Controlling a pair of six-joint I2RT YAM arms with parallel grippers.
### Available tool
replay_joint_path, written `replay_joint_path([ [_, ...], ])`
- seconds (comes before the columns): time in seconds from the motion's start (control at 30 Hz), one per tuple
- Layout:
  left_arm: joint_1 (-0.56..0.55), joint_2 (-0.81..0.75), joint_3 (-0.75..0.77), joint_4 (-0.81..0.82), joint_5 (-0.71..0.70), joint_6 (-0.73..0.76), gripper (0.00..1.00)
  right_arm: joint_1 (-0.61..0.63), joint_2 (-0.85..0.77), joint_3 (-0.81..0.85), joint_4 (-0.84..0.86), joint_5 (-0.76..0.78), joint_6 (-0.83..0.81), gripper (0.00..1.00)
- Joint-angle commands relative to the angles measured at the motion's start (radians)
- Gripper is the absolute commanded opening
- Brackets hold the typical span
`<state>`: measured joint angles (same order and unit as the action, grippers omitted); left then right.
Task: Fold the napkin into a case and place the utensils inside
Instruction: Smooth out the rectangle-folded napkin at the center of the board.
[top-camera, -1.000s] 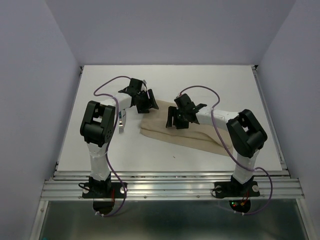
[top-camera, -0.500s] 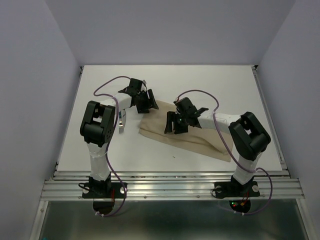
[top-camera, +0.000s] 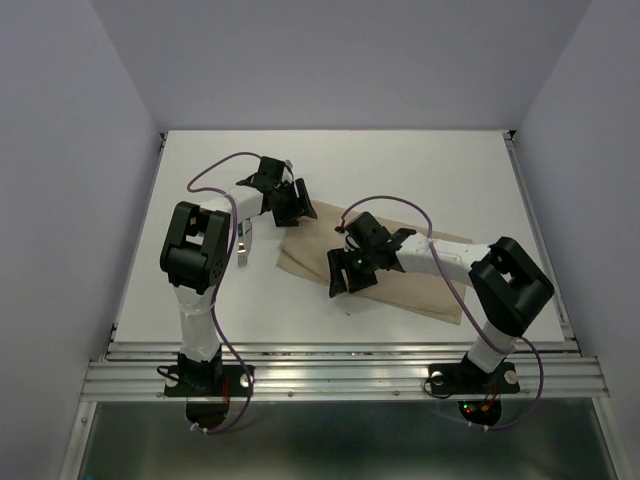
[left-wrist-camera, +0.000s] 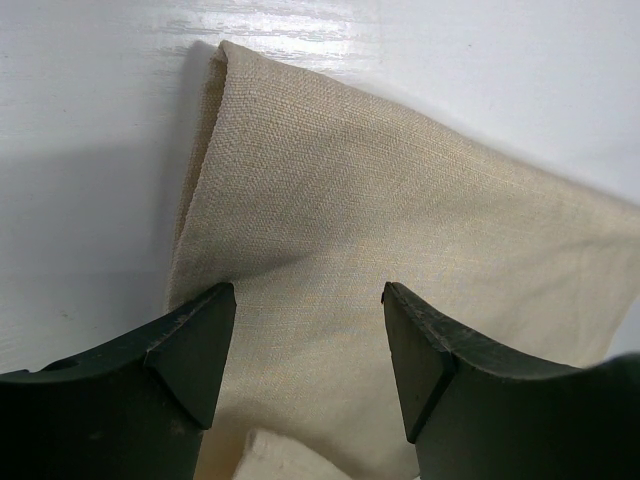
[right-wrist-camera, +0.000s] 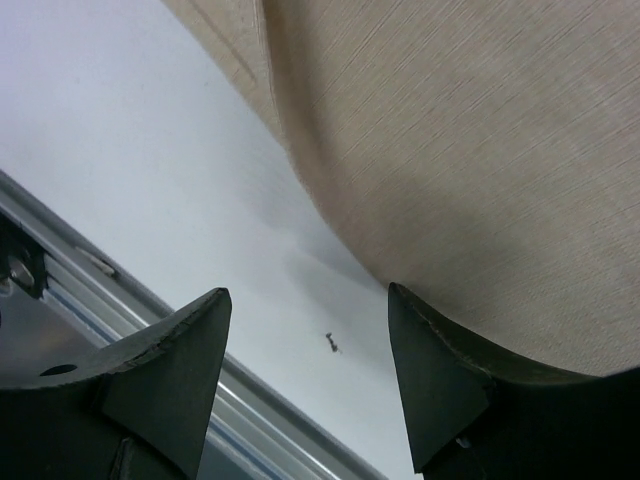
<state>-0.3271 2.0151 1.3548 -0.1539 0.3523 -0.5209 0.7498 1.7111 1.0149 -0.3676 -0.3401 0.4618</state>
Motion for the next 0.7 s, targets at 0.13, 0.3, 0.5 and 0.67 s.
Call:
replay_joint_path([
  [0.13, 0.010, 0.031, -0.011, -0.058, -0.044, 0.025, 0.72, 0.014, -0.113, -0.025, -0.070, 0.143, 0.004, 0.70],
  [0.3, 0.010, 0.019, -0.022, -0.061, -0.050, 0.030, 0.72, -0.015, -0.174, -0.035, -0.071, 0.335, 0.096, 0.70],
  [0.5, 0.010, 0.001, -0.042, -0.061, -0.055, 0.035, 0.72, -0.233, -0.229, -0.085, -0.057, 0.388, 0.175, 0.67],
  [0.67, 0.010, -0.026, -0.052, -0.064, -0.053, 0.036, 0.72, -0.400, -0.236, -0.119, -0.028, 0.371, 0.173, 0.66],
])
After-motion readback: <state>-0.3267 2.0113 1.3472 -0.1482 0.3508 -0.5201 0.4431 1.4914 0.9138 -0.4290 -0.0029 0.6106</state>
